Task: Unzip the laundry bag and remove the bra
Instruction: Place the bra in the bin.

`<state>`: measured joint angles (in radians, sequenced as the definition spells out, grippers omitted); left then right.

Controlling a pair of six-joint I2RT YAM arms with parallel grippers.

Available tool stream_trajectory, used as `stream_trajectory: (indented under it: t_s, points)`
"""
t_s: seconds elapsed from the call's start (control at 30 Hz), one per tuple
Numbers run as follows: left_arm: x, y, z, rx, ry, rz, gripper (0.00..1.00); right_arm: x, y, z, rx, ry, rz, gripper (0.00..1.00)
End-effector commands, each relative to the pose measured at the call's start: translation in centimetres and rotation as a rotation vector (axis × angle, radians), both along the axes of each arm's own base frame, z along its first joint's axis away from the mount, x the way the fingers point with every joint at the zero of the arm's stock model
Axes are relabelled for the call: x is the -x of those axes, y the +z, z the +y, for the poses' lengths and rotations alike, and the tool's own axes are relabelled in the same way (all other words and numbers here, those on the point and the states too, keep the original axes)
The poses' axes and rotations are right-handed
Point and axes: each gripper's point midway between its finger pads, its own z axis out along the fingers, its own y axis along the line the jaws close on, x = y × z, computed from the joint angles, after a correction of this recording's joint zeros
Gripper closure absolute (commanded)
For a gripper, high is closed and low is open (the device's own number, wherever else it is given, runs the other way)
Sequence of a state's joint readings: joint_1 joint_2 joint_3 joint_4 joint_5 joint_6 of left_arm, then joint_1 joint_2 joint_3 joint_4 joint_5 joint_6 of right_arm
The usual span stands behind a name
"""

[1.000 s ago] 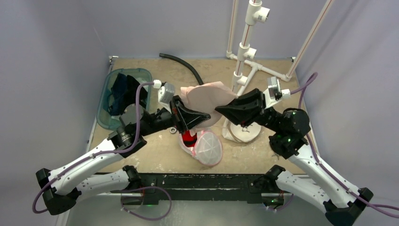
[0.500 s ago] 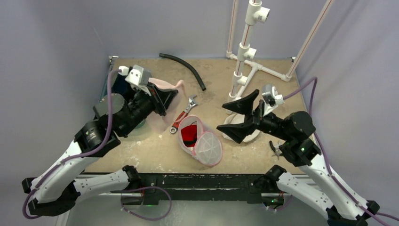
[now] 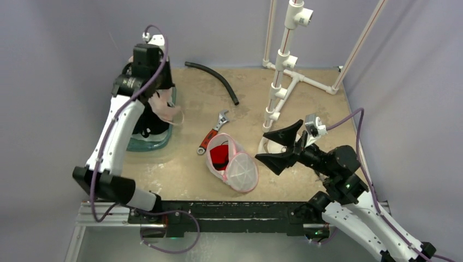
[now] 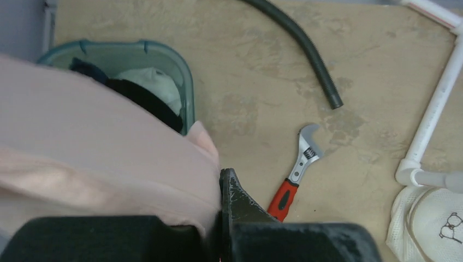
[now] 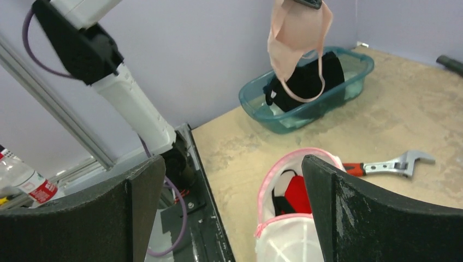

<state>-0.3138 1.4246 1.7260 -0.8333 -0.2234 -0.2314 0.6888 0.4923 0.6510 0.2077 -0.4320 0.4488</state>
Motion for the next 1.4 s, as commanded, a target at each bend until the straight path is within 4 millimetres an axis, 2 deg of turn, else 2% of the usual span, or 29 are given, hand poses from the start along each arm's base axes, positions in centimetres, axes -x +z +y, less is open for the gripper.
stream_trajectory:
  t_s: [0.0, 0.1, 0.13, 0.2, 0.27, 0.33, 0.47, 0.57, 0.67, 0.7, 0.8, 0.83, 1.03, 1.2, 1.23, 1.27, 1.37]
  points:
    - [-2.8, 0.6, -0.9, 0.325, -0.229, 0.039, 1.0, 0.3, 0.6, 0.1, -0.049, 0.019, 0.0, 0.02]
    - [-5.3, 1.6, -1.0, 0.345, -0.271, 0.021, 1.0, 0.6, 0.2, 0.5, -0.047, 0.047, 0.015, 0.02]
    - [-5.8, 1.0, -0.4, 0.331, -0.263, 0.03, 1.0, 0.5, 0.0, 0.6, -0.042, 0.05, 0.017, 0.02]
    - [-6.4, -2.3, 1.1, 0.318, -0.237, 0.108, 1.0, 0.7, -0.5, 0.8, -0.038, 0.063, 0.03, 0.02]
    - [-6.5, -6.1, 3.6, 0.315, -0.163, 0.183, 1.0, 0.9, -1.3, 1.0, -0.037, 0.075, 0.048, 0.02]
    - [-6.3, -9.3, 5.9, 0.305, -0.08, 0.235, 1.0, 1.2, -2.0, 1.2, -0.035, 0.085, 0.057, 0.02]
    - [-5.6, -15.3, 9.0, 0.268, 0.052, 0.353, 1.0, 1.3, -2.5, 1.3, -0.029, 0.089, 0.066, 0.02]
    - [-5.0, -18.5, 11.0, 0.224, 0.133, 0.425, 1.0, 1.6, -2.4, 1.1, -0.033, 0.084, 0.06, 0.02]
    - [-4.5, -20.1, 12.5, 0.174, 0.203, 0.471, 1.0, 1.7, -2.3, 0.9, -0.035, 0.079, 0.057, 0.02]
    - [-4.4, -20.2, 13.0, 0.157, 0.222, 0.475, 0.95, 1.7, -2.3, 0.9, -0.034, 0.078, 0.057, 0.02]
    - [-4.1, -19.5, 14.9, 0.089, 0.312, 0.458, 0.67, 1.6, -2.3, 0.9, -0.033, 0.075, 0.057, 0.02]
    - [-3.9, -19.2, 15.7, 0.06, 0.345, 0.451, 0.62, 1.6, -2.3, 1.0, -0.032, 0.076, 0.056, 0.02]
    - [-3.0, -16.8, 18.7, -0.044, 0.497, 0.394, 0.44, 1.4, -2.2, 1.2, -0.024, 0.078, 0.057, 0.02]
    - [-2.2, -15.2, 20.1, -0.085, 0.584, 0.355, 0.4, 1.2, -2.5, 1.3, -0.017, 0.075, 0.064, 0.02]
    - [-2.0, -14.5, 20.4, -0.091, 0.599, 0.336, 0.3, 1.2, -2.5, 1.3, -0.015, 0.073, 0.065, 0.02]
    - [-1.7, -13.7, 20.8, -0.103, 0.625, 0.315, 0.25, 1.2, -2.6, 1.3, -0.014, 0.072, 0.065, 0.02]
    - [-1.3, -10.3, 20.8, -0.086, 0.651, 0.227, 0.23, 0.8, -3.0, 1.4, -0.005, 0.059, 0.078, 0.02]
